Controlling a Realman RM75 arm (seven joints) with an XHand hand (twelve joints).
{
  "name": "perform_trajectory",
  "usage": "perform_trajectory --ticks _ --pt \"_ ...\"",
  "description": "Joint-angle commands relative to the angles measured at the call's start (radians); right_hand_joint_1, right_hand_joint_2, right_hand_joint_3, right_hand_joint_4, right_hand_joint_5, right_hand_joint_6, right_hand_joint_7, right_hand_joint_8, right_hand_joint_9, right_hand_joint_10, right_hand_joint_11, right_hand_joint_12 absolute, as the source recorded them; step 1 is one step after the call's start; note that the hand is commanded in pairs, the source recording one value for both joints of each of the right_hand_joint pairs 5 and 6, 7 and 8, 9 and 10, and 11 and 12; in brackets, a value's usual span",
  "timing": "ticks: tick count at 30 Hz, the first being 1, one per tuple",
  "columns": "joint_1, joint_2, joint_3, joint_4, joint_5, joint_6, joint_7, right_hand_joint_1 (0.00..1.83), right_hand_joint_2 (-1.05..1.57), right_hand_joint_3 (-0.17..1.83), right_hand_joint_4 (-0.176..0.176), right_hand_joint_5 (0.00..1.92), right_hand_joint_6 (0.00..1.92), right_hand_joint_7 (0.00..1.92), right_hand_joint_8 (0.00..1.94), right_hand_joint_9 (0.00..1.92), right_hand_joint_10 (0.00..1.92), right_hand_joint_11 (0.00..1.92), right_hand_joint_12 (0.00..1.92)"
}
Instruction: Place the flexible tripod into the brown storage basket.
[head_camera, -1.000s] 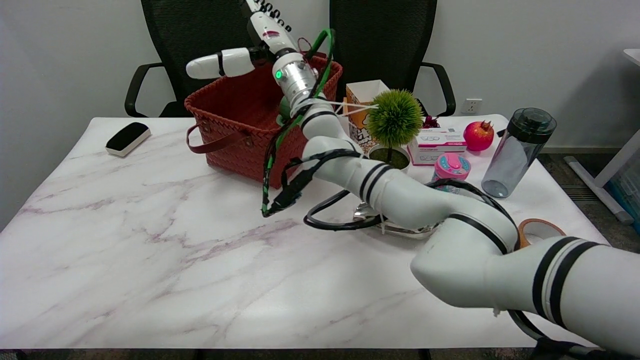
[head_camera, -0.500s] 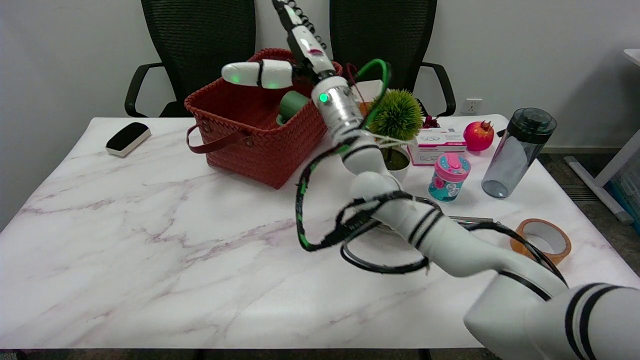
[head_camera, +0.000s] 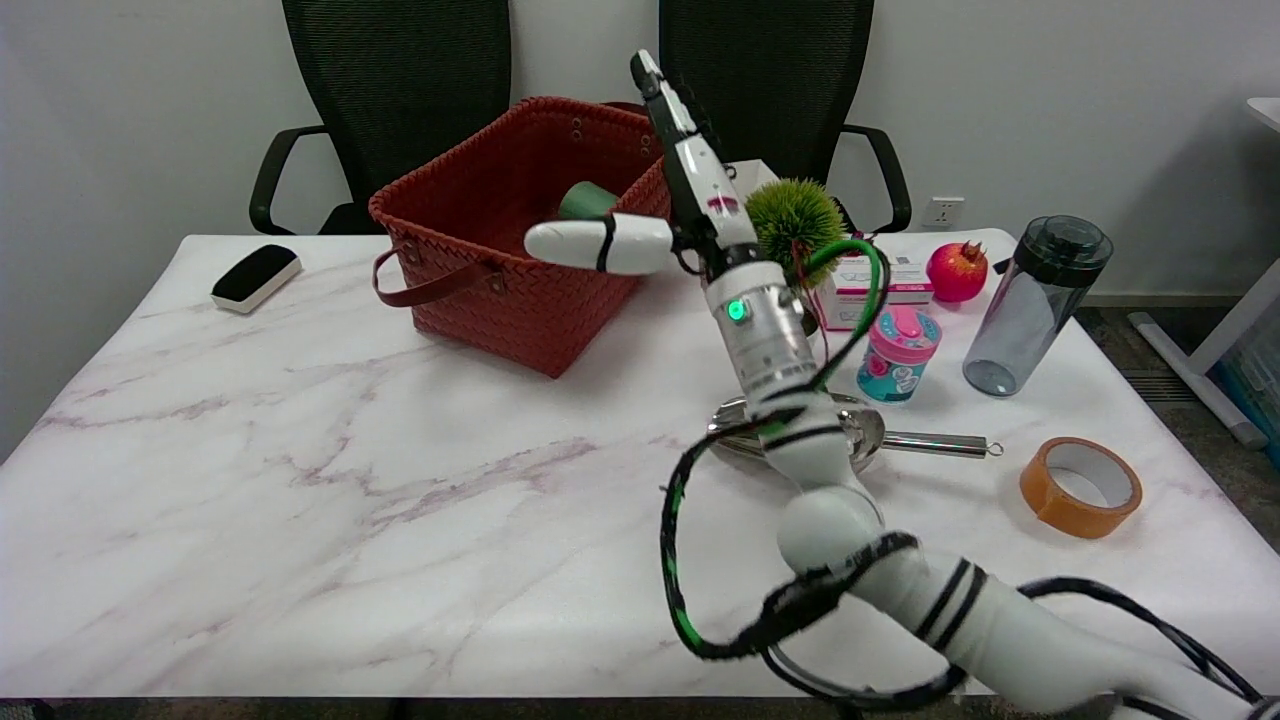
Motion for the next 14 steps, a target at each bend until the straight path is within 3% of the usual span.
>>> perform_trajectory --ticks 1,14 --pt "-0.298 0.071 -0.116 0.238 -0.124 0.223 0.007 0.68 0.26 -0.1 0.0 0.0 0.0 0.0 0.0 0.0 0.0 0.0 0.0" --pt "-0.331 0.091 -0.211 0.247 -0.144 0.351 0.009 0.65 0.37 -0.14 0.0 0.0 0.0 0.0 0.0 0.0 0.0 0.0 0.0"
